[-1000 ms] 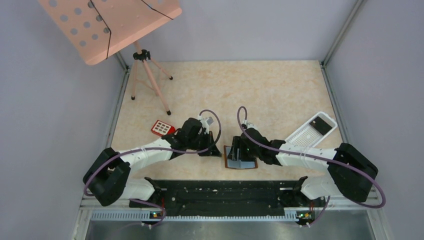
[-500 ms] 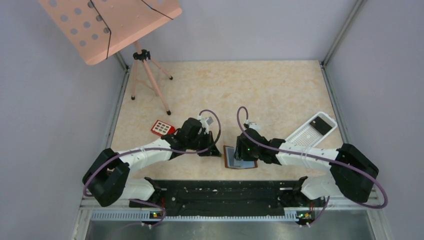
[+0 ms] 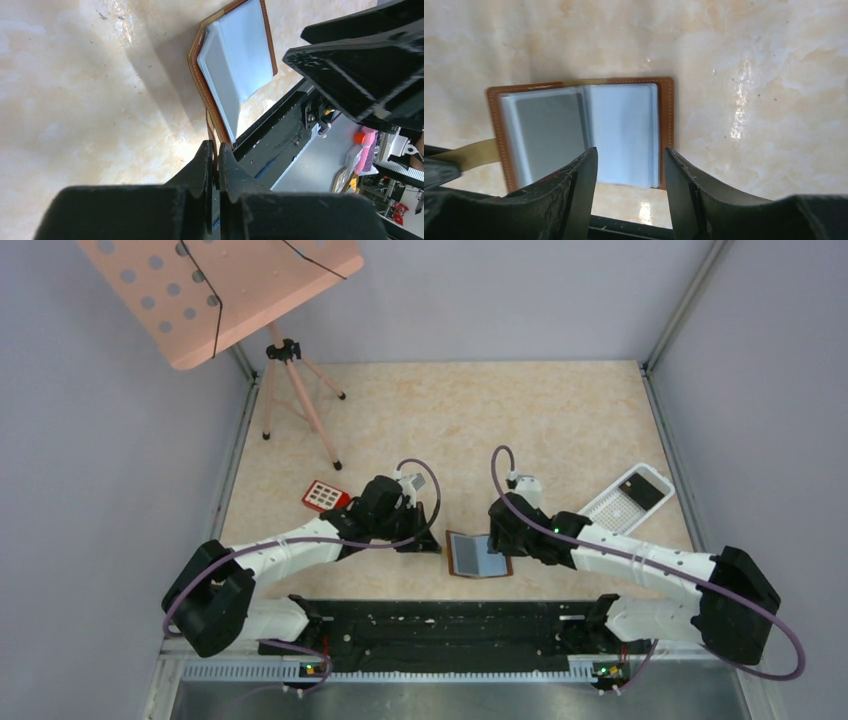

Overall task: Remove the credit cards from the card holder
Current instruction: Remove the credit card from the card holder.

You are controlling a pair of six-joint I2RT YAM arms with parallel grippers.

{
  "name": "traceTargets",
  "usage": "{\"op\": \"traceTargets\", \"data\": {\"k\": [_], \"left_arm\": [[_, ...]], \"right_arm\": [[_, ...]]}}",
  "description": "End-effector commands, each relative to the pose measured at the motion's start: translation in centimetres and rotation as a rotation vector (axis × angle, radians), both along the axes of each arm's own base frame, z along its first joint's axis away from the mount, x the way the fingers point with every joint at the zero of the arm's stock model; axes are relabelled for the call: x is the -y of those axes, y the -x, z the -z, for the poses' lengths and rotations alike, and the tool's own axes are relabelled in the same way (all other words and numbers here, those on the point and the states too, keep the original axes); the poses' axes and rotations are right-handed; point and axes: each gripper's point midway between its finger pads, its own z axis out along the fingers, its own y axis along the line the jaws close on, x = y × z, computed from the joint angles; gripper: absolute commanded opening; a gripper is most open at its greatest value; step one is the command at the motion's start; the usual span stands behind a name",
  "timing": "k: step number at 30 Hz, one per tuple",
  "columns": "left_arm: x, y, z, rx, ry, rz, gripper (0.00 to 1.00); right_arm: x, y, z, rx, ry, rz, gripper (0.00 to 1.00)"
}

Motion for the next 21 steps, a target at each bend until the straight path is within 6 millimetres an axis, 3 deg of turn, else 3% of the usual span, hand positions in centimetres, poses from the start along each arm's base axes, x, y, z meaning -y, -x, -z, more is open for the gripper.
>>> {"op": "traceTargets", "data": {"k": [1, 4, 10, 21], "left_arm": [[0.3, -0.6, -1.2, 0.052, 0.028, 0.003, 0.00], [0.3, -0.6, -1.2, 0.051, 0.028, 0.001, 0.00], [0.4, -0.6, -1.3, 0.050, 0.034, 0.003, 0.00], [0.5, -0.6, -1.5, 0.051, 0.037, 0.005, 0.00]], "right_arm": [[-2.4, -1.1, -4.1, 0.086, -0.122, -0.035, 0.52], [-4.7, -0.8, -4.5, 0.088, -0.240, -0.093, 0.52], [-7.7, -0.1, -3.3, 0.039, -0.357, -0.161, 0.60], [-8.6, 0.9, -0.7, -0.047, -0.350, -0.199, 0.61]]}}
